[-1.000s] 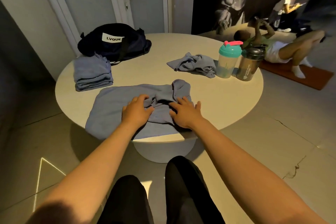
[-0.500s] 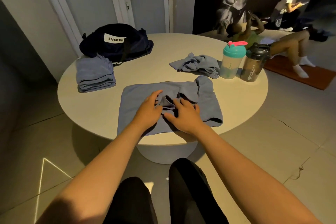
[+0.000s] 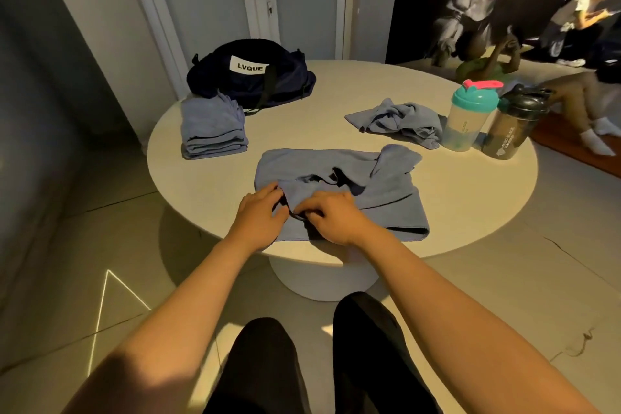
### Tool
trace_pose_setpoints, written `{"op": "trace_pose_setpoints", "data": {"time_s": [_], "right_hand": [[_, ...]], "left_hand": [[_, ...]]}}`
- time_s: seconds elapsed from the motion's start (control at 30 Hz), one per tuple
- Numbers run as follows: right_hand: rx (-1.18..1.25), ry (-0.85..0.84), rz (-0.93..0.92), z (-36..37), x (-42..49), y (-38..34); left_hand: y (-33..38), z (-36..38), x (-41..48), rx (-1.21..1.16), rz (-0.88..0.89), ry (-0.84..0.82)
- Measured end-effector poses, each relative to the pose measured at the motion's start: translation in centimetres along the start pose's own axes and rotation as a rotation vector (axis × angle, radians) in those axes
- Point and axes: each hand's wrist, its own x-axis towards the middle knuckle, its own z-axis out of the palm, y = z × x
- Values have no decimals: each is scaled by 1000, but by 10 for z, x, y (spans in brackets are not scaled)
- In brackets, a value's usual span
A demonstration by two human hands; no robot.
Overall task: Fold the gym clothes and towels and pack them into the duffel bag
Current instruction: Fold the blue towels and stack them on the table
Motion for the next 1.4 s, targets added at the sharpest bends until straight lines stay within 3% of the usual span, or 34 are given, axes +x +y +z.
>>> {"op": "trace_pose_setpoints", "data": {"time_s": [0.17, 0.33, 0.5, 0.63, 0.73, 0.83, 1.07, 1.2, 1.4], "right_hand": [[82, 33, -38, 11, -13, 8], [119, 139, -49, 14, -21, 7], [-85, 262, 55, 29, -19, -3], [-134, 241, 168, 31, -23, -5], [-156, 78, 229, 26, -21, -4], [-149, 48, 230, 25, -19, -4], [-130, 242, -96, 29, -27, -5], [-118, 386, -159, 29, -30, -7], [-189, 250, -220, 31, -16, -16]], "left_hand": [[-1, 1, -7, -244, -128, 146], [3, 2, -9, -33, -109, 169], [11, 6, -10, 81, -35, 209], [14, -2, -24, -245, -138, 398], [17, -12, -38, -391, -218, 471], [18, -13, -53, -418, -230, 442], [10, -12, -63, -345, -193, 330], [8, -7, -61, -298, -176, 293], [6, -9, -44, -216, -206, 223]]}}
